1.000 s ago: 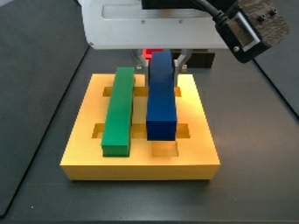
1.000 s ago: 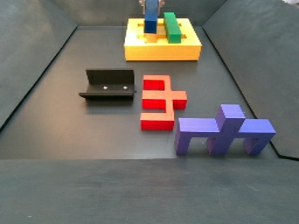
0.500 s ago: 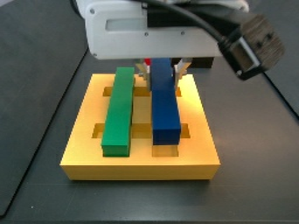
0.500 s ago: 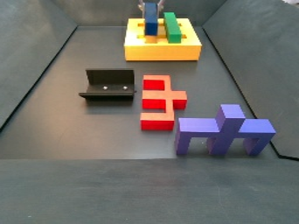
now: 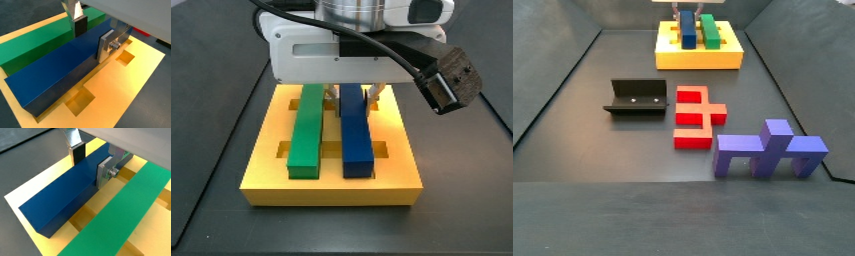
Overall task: Pick up the blue object. Move up. Move to above the board. Insert the blue object.
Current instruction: Insert the blue object.
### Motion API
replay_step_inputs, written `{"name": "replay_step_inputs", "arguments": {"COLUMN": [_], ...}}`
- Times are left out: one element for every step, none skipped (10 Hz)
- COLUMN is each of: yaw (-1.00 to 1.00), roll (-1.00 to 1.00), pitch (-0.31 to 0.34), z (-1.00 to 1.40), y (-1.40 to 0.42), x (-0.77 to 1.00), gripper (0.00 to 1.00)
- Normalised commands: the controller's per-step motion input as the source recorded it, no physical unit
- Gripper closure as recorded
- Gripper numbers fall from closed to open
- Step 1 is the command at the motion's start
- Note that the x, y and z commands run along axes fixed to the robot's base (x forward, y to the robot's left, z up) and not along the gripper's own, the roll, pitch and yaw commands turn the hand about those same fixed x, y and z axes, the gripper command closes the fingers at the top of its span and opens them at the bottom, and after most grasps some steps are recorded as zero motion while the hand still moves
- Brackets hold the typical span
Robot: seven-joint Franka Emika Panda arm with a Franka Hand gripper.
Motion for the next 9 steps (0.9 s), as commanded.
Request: {"name": "replay_step_inputs", "arguments": {"yaw": [-0.01,-0.14,-0.21,-0.21,-0.16,-0.06,-0.01,0.0,0.0], "roll": [0.15,0.12,0.13,0.11,0.1,0.12,0.08,-0.02,0.0], "pitch": [0.069,0.069,0.099,0.091,0.083,0.051,0.026,0.0,0.0], "z": [-0.18,-0.27,-0.28,-0.25,-0.24,-0.25,-0.19,0.0,0.0], "y": [-0.09,0.0,0.04,0.0,0.0,0.0,0.0,0.0,0.0], "x": [0.14,0.11,0.21,0.19,0.19,0.09,0.04,0.0,0.0], "gripper": [1.0,1.0,1.0,1.0,1.0,1.0,1.0,1.0,1.0]}}
